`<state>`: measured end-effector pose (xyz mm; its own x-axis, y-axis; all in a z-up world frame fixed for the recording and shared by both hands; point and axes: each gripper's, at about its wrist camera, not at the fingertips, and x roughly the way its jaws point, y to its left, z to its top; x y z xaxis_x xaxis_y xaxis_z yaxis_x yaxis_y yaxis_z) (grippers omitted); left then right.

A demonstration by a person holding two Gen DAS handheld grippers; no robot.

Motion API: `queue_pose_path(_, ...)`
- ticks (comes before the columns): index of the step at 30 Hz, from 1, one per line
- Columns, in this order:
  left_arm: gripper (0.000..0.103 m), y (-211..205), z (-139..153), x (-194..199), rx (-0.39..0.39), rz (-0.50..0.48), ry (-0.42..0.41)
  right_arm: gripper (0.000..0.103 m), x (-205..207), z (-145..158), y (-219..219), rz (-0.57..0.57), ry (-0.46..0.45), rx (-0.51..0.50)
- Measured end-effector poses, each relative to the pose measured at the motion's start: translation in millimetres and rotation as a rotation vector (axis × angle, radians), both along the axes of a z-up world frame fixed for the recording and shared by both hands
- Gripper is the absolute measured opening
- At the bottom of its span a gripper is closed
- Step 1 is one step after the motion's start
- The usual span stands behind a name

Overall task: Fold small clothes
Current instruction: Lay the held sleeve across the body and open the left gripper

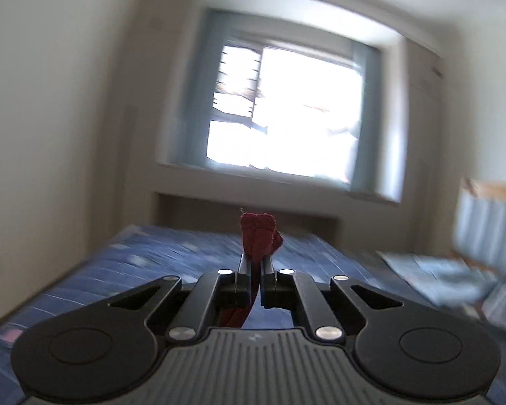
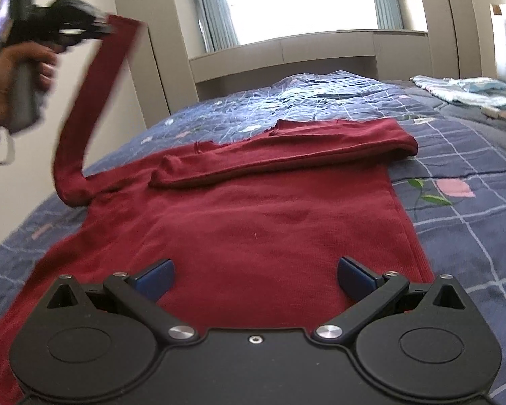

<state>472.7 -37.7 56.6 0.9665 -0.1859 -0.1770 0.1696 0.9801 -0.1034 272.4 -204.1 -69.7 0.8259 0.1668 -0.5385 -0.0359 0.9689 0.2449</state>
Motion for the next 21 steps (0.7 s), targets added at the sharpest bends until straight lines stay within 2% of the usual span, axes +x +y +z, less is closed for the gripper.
queue_pose_path(3, 0.004, -58, -43, 2, 0.074, -0.110, 0.084, 0.103, -2, 0, -5, -0.003, -0.011, 0.045)
queue_pose_path(6, 0.004, -88, -92, 9, 0.123, -0.204, 0.206, 0.103, -4, 0, -9, -0.004, -0.020, 0.078)
queue_pose_path(10, 0.006, -89, -139, 9, 0.113, -0.314, 0.367, 0.103, -6, -1, -13, -0.002, -0.030, 0.108)
queue_pose_path(11, 0.008, -96, -137, -11, 0.101, -0.329, 0.393, 0.103, -6, -1, -13, -0.002, -0.032, 0.113)
queue_pose_path(12, 0.019, -90, -140, -6, 0.085, -0.338, 0.415, 0.103, -7, -1, -13, -0.002, -0.033, 0.119)
queue_pose_path(13, 0.037, -82, -141, 0, 0.067, -0.347, 0.431, 0.103, -7, -1, -14, -0.003, -0.034, 0.124)
queue_pose_path(14, 0.047, -76, -126, -3, 0.055, -0.347, 0.431, 0.103, -7, -1, -14, -0.002, -0.034, 0.128)
queue_pose_path(15, 0.063, -70, -124, -3, 0.048, -0.340, 0.421, 0.103, -7, -1, -14, -0.002, -0.034, 0.131)
queue_pose_path(19, 0.086, -49, -104, -17, 0.031, -0.313, 0.391, 0.103, -7, -2, -14, -0.003, -0.034, 0.132)
queue_pose_path(21, 0.094, -33, -94, -30, 0.028, -0.268, 0.372, 0.103, -7, -1, -14, -0.003, -0.033, 0.130)
